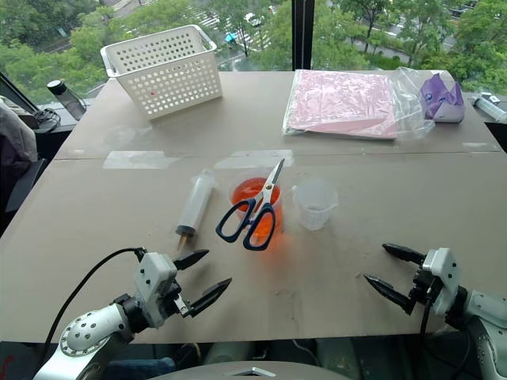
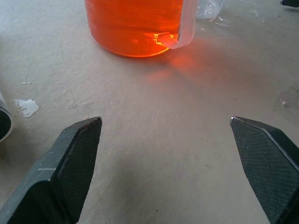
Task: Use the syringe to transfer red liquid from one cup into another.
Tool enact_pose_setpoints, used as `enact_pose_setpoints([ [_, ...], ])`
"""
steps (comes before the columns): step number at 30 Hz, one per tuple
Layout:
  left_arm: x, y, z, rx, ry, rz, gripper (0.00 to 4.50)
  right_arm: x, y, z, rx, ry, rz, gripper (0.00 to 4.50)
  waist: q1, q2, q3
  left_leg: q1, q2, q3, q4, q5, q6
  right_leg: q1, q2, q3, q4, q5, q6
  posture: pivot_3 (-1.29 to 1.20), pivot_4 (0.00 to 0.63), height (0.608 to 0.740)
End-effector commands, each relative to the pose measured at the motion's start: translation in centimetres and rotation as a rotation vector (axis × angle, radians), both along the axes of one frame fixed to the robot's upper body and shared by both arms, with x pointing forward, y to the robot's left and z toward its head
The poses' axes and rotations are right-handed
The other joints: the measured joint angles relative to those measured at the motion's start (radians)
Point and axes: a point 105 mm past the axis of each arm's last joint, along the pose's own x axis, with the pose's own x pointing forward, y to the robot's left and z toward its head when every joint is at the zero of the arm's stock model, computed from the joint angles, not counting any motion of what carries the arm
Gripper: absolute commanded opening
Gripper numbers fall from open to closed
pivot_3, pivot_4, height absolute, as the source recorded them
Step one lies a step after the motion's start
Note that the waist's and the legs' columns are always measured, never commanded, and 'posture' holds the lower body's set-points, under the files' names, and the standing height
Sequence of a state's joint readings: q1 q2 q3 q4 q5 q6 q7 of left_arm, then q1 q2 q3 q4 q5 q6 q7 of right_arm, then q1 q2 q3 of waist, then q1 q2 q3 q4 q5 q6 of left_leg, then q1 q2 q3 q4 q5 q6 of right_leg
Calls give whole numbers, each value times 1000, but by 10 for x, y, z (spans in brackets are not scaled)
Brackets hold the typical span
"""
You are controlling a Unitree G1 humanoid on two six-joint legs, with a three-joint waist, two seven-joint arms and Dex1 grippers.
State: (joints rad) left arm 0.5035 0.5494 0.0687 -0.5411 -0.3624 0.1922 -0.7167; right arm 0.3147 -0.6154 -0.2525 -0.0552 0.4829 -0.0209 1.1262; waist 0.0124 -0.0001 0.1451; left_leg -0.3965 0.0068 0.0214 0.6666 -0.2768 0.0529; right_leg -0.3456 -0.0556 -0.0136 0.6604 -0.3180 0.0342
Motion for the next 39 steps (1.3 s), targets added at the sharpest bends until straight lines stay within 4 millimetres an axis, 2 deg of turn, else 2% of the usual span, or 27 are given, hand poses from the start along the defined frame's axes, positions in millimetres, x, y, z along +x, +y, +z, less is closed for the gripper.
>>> enact_pose_setpoints([
  [1,-3,-8,12,-20,-27,-24,4500,1,-2,7,-5,-27,-3,4475,0,0,0,0,0,0,0,0,0,0,0,0,0,0,0,0,150,740],
  [6,-6,-11,16,-22,-17,-28,4500,-1,-4,8,-6,-24,-5,4475,1,0,0,0,0,0,0,0,0,0,0,0,0,0,1,0,150,740],
  [23,-1,-11,17,-16,-13,-35,4500,-3,2,11,6,-27,6,4475,0,0,0,0,0,0,0,0,0,0,0,0,0,1,1,0,150,740],
  [28,2,-9,19,-24,-20,-38,4500,-3,6,20,31,-34,12,4475,0,0,0,0,0,0,0,0,0,0,0,0,0,1,1,0,150,740],
  [39,-4,-1,33,-164,-3,-86,4500,-9,7,25,39,-24,51,4475,0,0,0,0,0,0,0,0,0,0,0,0,0,1,1,0,150,740],
])
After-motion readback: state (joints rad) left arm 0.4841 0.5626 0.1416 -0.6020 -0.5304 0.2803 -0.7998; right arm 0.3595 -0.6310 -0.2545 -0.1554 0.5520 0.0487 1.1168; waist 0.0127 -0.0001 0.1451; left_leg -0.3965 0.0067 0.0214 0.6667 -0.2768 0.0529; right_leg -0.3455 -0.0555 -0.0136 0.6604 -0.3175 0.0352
